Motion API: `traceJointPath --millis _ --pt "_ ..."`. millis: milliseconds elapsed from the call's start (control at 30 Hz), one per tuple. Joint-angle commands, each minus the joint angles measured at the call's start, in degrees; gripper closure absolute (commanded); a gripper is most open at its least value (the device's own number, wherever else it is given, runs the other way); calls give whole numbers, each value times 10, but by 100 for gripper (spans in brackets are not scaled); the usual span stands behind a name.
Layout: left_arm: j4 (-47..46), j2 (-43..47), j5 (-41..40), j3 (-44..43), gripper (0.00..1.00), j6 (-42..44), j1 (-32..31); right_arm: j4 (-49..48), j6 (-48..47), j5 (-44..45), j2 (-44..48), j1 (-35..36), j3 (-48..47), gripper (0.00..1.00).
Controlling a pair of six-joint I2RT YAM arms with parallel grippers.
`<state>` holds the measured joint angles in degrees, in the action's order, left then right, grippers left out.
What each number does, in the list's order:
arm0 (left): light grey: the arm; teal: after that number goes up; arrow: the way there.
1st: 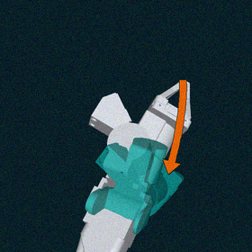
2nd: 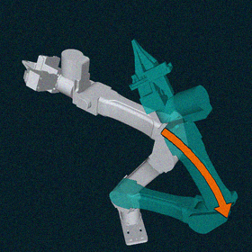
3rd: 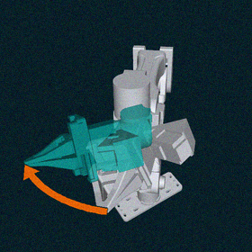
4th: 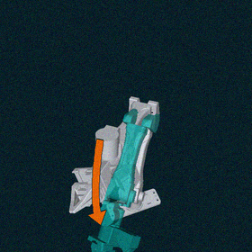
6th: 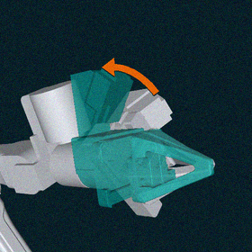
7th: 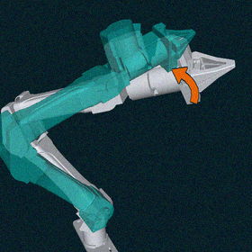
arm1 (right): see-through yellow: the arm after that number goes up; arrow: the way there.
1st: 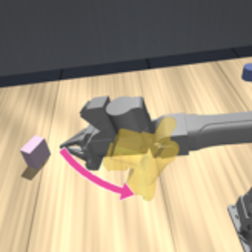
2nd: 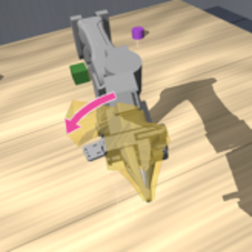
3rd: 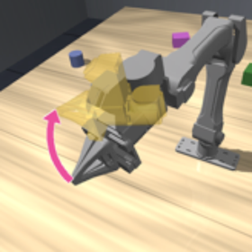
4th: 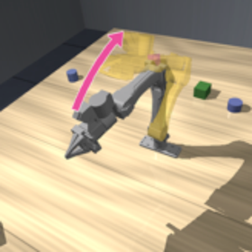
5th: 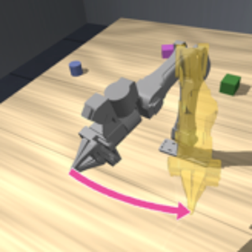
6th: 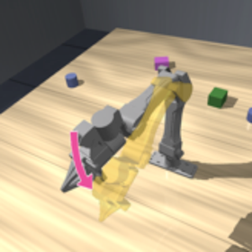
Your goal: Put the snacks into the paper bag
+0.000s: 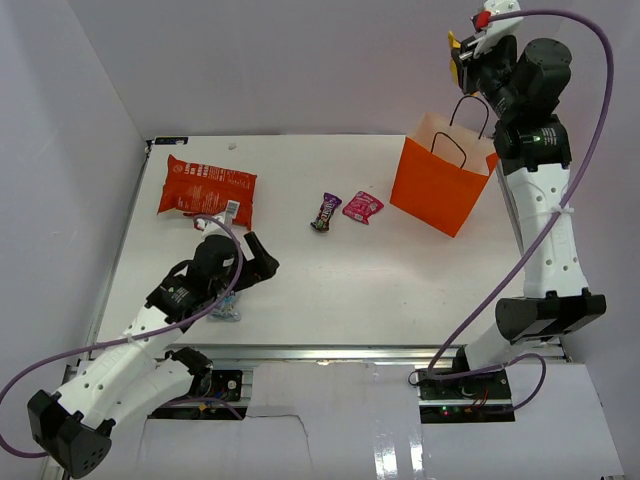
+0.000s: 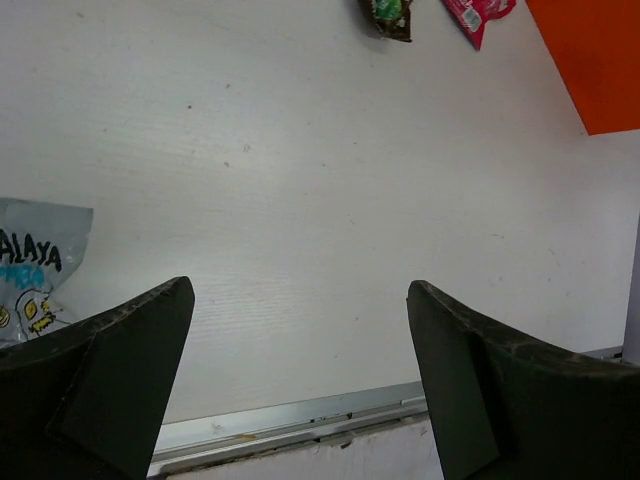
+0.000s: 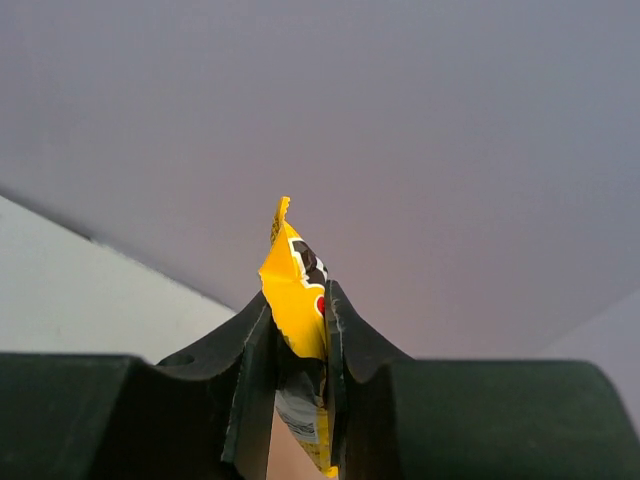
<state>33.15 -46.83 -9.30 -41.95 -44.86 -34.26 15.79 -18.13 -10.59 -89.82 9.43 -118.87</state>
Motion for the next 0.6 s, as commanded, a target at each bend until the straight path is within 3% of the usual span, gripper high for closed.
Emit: traceJointPath --millis 0,200,300,367,400,467,567 --pt "47 24 -48 10 2 -40 2 0 -31 42 -27 -29 63 84" --pt "131 26 -92 2 2 -123 2 24 -31 27 -23 -58 138 82" --pt "175 15 -112 6 2 -193 2 29 -32 27 -20 -63 175 73" --pt "197 4 -124 5 2 -259 2 38 -33 30 -23 -65 176 52" --pt "213 -11 -134 0 2 -277 2 44 -33 31 -25 -67 167 36" --pt "226 -27 -142 -7 2 -313 2 61 -30 27 -22 -70 152 24" --pt "265 -75 -158 -37 2 -350 2 75 -17 12 -10 -75 122 16"
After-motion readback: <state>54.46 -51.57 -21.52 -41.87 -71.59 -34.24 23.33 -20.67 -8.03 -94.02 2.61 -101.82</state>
